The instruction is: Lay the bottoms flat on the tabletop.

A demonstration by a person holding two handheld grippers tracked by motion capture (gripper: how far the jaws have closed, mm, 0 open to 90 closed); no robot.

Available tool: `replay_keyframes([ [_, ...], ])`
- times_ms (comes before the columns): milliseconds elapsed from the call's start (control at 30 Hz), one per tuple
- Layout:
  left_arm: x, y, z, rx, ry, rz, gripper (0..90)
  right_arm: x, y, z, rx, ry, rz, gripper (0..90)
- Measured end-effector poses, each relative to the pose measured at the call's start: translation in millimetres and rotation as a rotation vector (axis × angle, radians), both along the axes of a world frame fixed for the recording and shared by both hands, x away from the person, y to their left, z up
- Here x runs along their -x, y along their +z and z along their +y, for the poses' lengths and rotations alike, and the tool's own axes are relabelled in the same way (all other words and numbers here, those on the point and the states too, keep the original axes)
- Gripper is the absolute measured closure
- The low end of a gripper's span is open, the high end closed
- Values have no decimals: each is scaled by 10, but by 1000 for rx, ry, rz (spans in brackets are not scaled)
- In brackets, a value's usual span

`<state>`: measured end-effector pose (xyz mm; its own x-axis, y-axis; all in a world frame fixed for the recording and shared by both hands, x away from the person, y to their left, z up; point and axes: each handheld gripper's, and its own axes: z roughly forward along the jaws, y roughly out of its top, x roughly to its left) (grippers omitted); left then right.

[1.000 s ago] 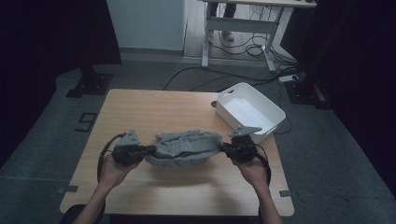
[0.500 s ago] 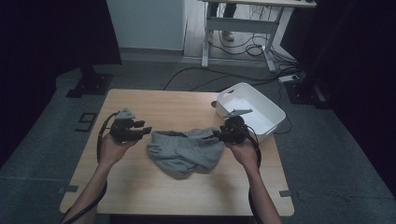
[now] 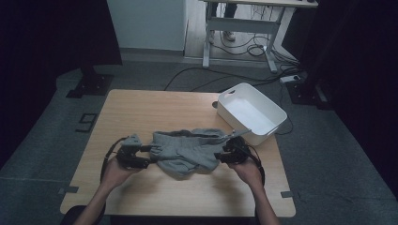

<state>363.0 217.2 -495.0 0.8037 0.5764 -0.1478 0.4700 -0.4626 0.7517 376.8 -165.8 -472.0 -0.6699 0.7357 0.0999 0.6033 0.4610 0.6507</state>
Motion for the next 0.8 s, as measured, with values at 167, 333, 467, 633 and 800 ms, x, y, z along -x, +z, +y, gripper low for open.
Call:
replay_keyframes([
  [167,78,-152,-238,-43,-63,12,289,80,-221,118,-8,61,34,415],
  [333,82,-315,-414,-132,-89,9,341,138,-438,277,49,80,22,485],
  [467,60,-378,-472,-201,-59,-24,691,131,-483,311,46,73,5,869],
  [633,43,-84,-268,-120,-24,-65,890,179,-153,181,39,44,-65,888],
  [800,34,502,22,-17,23,-168,894,236,412,-31,24,4,-162,890],
])
